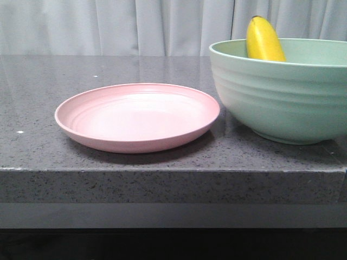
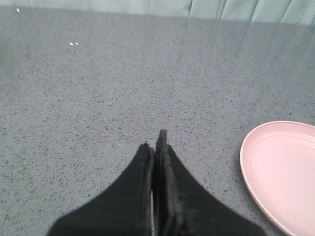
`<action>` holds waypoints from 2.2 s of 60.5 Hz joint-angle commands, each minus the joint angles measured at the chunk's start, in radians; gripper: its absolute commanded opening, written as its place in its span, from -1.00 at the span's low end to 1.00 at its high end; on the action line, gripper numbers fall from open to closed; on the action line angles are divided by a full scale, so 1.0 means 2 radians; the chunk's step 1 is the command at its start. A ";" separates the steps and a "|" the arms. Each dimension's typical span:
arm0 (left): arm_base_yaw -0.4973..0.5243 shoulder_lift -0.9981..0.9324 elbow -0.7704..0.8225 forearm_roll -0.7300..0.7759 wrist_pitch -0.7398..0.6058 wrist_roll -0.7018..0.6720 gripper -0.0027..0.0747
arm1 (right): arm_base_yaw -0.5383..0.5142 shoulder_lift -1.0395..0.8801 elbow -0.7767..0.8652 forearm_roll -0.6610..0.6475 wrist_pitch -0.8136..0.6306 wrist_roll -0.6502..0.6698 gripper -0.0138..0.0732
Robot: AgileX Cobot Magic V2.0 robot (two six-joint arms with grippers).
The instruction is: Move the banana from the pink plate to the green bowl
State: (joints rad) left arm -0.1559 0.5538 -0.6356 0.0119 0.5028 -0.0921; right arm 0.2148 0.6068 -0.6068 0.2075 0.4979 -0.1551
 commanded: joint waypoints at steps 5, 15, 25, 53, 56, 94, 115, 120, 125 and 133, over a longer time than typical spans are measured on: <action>0.002 -0.097 0.057 -0.003 -0.074 -0.005 -0.98 | 0.000 -0.107 0.076 0.002 -0.071 -0.005 -0.82; 0.002 -0.176 0.108 -0.003 -0.077 -0.005 -0.98 | 0.000 -0.208 0.133 0.004 -0.089 -0.005 -0.82; 0.002 -0.197 0.125 -0.003 -0.083 -0.005 -0.98 | 0.000 -0.235 0.141 0.007 -0.103 -0.005 -0.82; 0.002 -0.197 0.125 -0.003 -0.088 -0.005 -0.98 | 0.000 -0.235 0.141 0.007 -0.103 -0.005 -0.82; 0.002 -0.197 0.125 -0.003 -0.088 -0.005 -0.98 | 0.000 -0.235 0.141 0.007 -0.103 -0.005 -0.82; 0.052 -0.289 0.270 -0.012 -0.124 -0.002 -0.98 | 0.000 -0.235 0.141 0.007 -0.103 -0.005 -0.82; 0.052 -0.289 0.323 -0.025 -0.185 -0.002 -0.98 | 0.000 -0.235 0.141 0.007 -0.101 -0.005 -0.82; 0.052 -0.288 0.323 -0.025 -0.185 -0.002 -0.98 | 0.000 -0.235 0.141 0.007 -0.101 -0.005 -0.82; 0.052 -0.288 0.323 -0.025 -0.185 -0.002 -0.98 | 0.000 -0.235 0.141 0.007 -0.101 -0.005 -0.82; 0.052 -0.288 0.323 -0.025 -0.185 -0.002 -0.98 | 0.000 -0.235 0.141 0.007 -0.101 -0.005 -0.82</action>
State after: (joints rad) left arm -0.0508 -0.0046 0.0077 -0.0270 0.2205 -0.0921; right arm 0.2152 0.1260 -0.2975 0.2126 0.3770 -0.1575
